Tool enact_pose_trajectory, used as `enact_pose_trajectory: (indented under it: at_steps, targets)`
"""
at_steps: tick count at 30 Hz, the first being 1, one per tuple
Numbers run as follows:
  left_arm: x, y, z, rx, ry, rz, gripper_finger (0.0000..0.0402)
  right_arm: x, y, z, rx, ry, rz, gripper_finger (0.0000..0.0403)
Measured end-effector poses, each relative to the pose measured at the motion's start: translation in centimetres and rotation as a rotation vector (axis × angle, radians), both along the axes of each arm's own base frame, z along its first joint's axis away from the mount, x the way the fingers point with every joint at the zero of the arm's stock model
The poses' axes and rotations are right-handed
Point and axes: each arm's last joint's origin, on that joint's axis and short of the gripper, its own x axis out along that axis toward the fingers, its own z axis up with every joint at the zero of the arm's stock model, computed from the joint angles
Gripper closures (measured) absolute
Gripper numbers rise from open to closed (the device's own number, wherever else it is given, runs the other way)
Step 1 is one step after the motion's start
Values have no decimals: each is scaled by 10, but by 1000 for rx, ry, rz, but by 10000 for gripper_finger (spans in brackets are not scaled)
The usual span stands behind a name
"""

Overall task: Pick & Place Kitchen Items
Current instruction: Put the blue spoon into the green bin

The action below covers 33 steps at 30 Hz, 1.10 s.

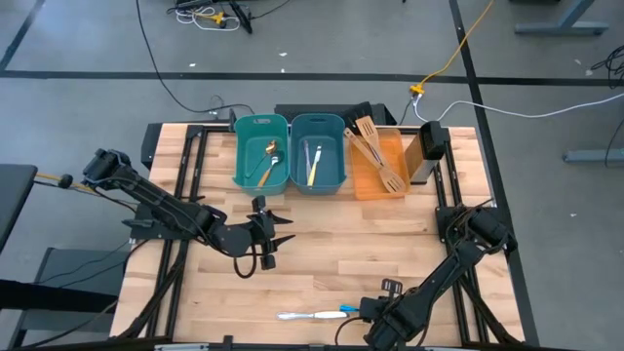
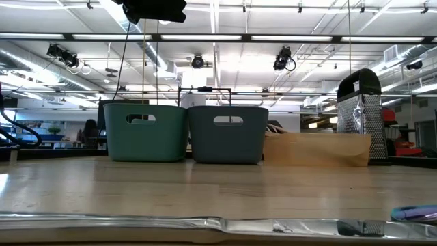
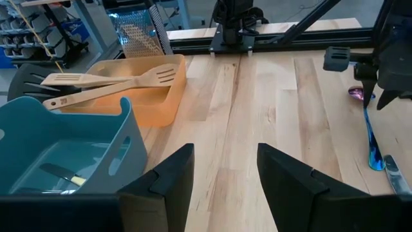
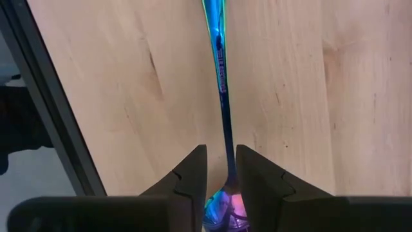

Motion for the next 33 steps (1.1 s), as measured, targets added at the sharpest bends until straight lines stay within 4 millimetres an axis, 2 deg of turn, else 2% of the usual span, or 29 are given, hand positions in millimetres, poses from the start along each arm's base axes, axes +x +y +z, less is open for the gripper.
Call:
enact_pose_trajectory:
  at_steps: [10,20,26,33]
  targets:
    - [0,0,0,1,2,-1,225,0,0,-3,-5,-7,-2,309]
    - [0,0,0,2,3,-1,225,-9,-9,-30,35,7,-6,309]
    - [0,0,0,2,3,-1,225,-10,-10,-33,37,9,-5,310]
    - [0,0,0,2,4,0,225,-10,-10,-34,31,13,-2,338]
